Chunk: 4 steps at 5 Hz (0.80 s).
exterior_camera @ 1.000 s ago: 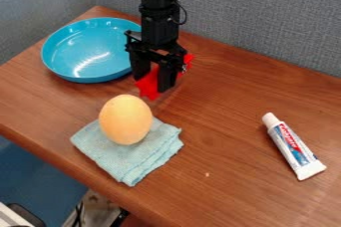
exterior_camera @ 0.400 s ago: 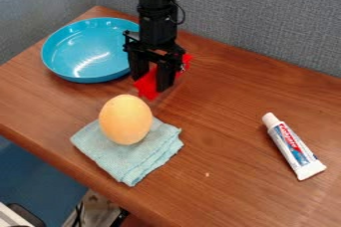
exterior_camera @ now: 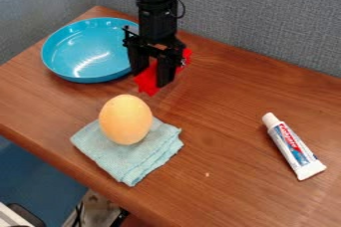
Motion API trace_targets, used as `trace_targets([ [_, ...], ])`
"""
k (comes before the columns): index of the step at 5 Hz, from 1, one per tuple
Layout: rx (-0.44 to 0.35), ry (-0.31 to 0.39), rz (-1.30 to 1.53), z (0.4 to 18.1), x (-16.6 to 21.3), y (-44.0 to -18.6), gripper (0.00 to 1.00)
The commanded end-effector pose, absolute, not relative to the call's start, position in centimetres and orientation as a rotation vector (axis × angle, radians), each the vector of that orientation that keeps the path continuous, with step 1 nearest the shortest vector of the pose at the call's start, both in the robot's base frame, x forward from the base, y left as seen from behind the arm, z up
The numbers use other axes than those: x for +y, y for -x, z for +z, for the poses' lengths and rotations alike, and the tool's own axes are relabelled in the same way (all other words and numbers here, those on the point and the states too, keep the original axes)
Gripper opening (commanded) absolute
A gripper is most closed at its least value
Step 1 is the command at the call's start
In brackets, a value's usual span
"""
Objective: Put the red object on the blue plate
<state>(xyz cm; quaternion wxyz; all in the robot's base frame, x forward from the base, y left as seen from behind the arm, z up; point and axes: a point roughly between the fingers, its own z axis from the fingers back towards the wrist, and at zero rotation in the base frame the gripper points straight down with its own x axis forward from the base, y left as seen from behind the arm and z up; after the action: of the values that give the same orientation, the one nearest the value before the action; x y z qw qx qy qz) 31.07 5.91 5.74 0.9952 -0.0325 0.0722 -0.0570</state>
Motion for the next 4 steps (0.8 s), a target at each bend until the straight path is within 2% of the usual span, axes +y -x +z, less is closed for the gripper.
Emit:
trace_targets([
  [1,0.051,0.052,-0.093,8.62,6.52,-31.86,0.00],
  [4,0.052,0.057,-0.088,8.79,6.57,-31.84,0.00],
])
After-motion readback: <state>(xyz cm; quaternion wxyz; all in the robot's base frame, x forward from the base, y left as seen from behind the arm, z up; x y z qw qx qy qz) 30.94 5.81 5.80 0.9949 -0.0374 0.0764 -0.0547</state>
